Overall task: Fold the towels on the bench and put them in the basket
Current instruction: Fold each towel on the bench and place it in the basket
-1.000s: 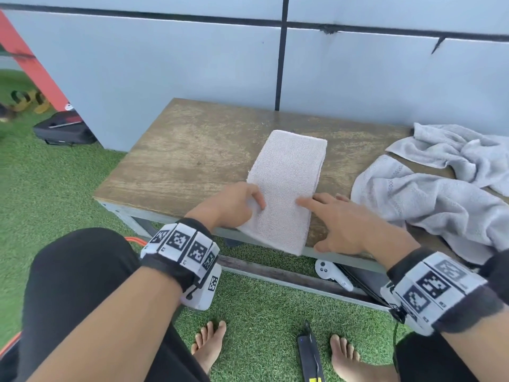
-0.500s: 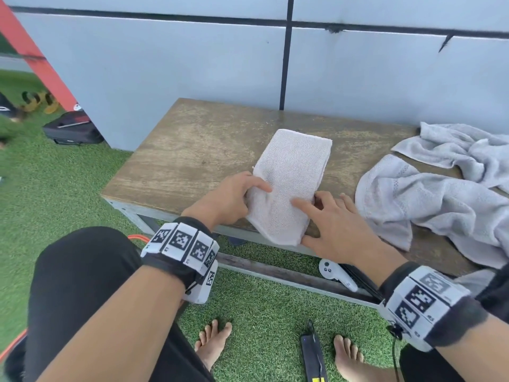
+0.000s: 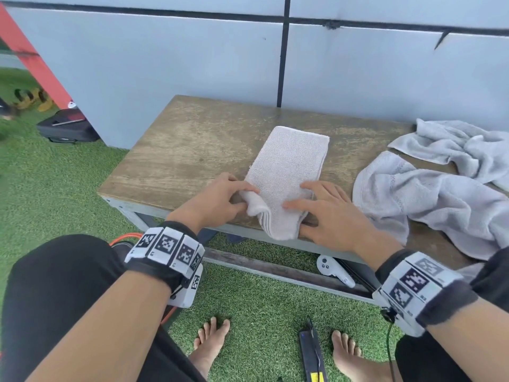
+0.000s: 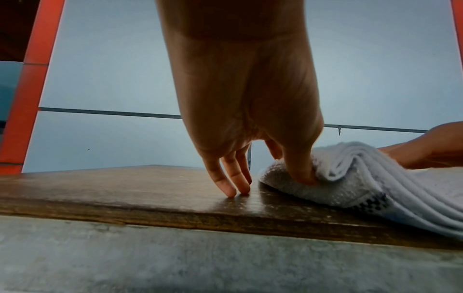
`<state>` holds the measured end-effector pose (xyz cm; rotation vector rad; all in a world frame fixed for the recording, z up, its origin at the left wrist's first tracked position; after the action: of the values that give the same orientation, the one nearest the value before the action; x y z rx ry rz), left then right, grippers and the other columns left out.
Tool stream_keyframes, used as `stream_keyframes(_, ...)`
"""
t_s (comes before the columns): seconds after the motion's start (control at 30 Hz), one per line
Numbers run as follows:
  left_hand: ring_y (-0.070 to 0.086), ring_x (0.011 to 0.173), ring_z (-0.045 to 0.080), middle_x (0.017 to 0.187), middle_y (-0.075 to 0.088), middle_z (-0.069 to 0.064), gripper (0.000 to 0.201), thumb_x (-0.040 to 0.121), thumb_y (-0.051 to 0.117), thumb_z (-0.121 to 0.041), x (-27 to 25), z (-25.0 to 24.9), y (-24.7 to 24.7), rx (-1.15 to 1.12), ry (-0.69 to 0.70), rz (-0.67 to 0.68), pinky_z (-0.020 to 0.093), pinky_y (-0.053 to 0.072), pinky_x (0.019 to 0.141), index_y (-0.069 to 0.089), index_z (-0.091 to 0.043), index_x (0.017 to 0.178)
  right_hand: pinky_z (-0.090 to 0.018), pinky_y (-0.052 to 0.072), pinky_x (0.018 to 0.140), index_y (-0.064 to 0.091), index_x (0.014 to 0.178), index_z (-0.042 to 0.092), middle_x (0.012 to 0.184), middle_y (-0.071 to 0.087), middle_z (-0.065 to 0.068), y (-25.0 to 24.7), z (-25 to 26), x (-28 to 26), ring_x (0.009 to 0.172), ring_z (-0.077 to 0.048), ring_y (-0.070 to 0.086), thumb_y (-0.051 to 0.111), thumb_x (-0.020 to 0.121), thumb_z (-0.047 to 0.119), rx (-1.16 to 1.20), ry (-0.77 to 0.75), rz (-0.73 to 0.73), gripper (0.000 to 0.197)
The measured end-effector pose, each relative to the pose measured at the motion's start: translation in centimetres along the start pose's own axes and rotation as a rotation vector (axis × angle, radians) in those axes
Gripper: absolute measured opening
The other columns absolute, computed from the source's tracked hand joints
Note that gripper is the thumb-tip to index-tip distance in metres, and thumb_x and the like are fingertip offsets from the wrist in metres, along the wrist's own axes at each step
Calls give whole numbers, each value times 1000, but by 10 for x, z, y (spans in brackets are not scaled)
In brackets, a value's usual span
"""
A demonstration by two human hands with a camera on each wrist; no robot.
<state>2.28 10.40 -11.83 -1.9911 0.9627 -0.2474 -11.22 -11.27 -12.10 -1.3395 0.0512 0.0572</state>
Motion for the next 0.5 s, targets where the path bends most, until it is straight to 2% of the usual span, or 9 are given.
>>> stream_keyframes(0.1,55,101,8,133,42,-5,29,100,56,-39,-2,-5,-3,-48,-4,-48,20,46,84,65,-27,125,-46,26,118,67,122,46,145,48,6,-4,-1,6,140,-20,35,57,93,53,75,-15,-52,31)
stream_keyframes(0.13,54,105,9,133,43,-6,26,101,54,-39,-2,-6,-4,-77,10,-76,21,46,87,68,-24,117,-46,30,115,71,116,41,139,54,6,-5,-2,7,135,-19,42,53,93,56,119,-11,-53,32)
stream_keyframes(0.2,53,113,10,132,48,-6,22,102,52,-35,-3,-8,-5,-95,62,-144,27,44,98,70,-21,103,-45,45,102,72,101,25,114,67,5,-11,1,9,109,-17,60,47,95,57,270,3,-81,41)
stream_keyframes(0.27,58,106,9,120,59,-6,22,103,51,-32,-3,-8,-7,-119,105,-226,29,48,95,68,-21,96,-43,54,77,66,90,16,82,67,2,-20,5,8,73,-15,63,46,100,50,444,47,-100,40)
stream_keyframes(0.33,60,73,7,90,65,-6,30,105,47,-34,-4,-9,-8,-224,104,-289,27,52,70,67,-14,94,-36,47,61,58,81,21,63,56,12,-25,6,7,52,-8,48,45,103,46,556,91,-160,35)
stream_keyframes(0.37,52,59,6,77,61,-5,38,105,45,-36,-4,-9,-8,-276,93,-311,27,46,59,65,-6,95,-31,41,57,52,76,25,56,48,15,-27,6,6,48,-5,41,45,104,45,603,118,-195,35)
stream_keyframes(0.4,46,55,7,70,56,-1,46,106,43,-40,-5,-9,-9,-306,84,-333,28,41,56,62,-1,95,-27,36,54,49,73,29,52,42,17,-27,5,7,47,-5,37,45,104,44,652,134,-222,35)
stream_keyframes(0.43,46,58,9,70,54,3,53,106,40,-45,-5,-10,-10,-309,77,-351,31,40,59,60,2,93,-25,32,53,49,73,31,52,39,17,-28,5,7,49,-6,35,44,105,43,699,137,-238,34)
stream_keyframes(0.5,50,65,15,73,55,4,57,106,35,-50,-7,-13,-10,-320,64,-339,35,42,65,56,-1,84,-27,32,56,56,78,25,59,42,9,-27,5,9,54,-12,38,43,105,42,753,156,-234,35)
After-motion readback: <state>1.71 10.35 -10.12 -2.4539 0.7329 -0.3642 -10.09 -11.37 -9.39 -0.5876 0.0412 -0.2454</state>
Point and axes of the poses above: each hand's wrist, its own x-axis towards the middle knuckle, its own y-axis out of the palm, z = x × y, the point moved 2 cm from there along x, towards the middle knuckle
